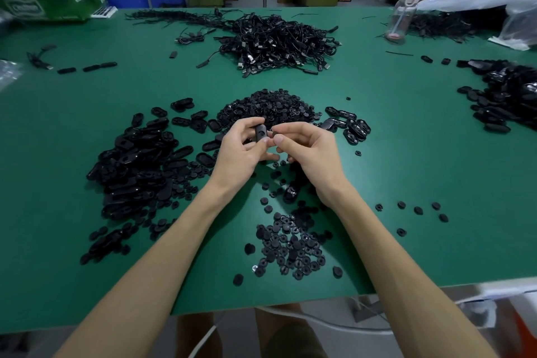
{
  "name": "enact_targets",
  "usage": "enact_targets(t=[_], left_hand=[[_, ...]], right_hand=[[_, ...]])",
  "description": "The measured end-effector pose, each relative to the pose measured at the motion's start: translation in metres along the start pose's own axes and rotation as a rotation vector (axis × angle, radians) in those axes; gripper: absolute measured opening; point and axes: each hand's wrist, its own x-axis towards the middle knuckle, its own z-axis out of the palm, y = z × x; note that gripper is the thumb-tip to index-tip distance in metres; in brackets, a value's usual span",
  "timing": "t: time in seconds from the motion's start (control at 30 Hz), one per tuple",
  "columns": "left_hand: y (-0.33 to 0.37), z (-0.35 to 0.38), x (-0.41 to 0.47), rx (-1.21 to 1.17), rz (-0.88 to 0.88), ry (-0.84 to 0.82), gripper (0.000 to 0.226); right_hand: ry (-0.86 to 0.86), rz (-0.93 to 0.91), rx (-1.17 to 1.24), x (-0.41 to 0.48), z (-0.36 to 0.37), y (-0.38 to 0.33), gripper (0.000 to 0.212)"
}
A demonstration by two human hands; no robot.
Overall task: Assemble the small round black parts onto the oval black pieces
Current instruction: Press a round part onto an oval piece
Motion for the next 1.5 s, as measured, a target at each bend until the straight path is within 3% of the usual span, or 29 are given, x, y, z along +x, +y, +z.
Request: enact_targets(t=[0.77,1.0,1.17,1.5], left_hand=[[-0.008,-0.004,0.004,-0.085,-0.043,0.066,0.043],[-0.008,-0.003,0.004,-0.079,-0.008,0.051,0.046],[-0.010,-0.003,0.004,-0.051,0.015,0.050,0.044],[-0.010,-0.002,0.004,0.010,0.032,0.089,0.046]], right_hand=[[-0.056,-0.040,0.053,-0.001,0.003,-0.003,0.014],[0.031,-0.026,0.046,0.000,0.001,-0.001,0.002],[0.118,0.060,0.063,0.002,-0.002,0.000,0.004],[0.133,0.110,0.045,0.002,-0.002,-0.001,0.003]])
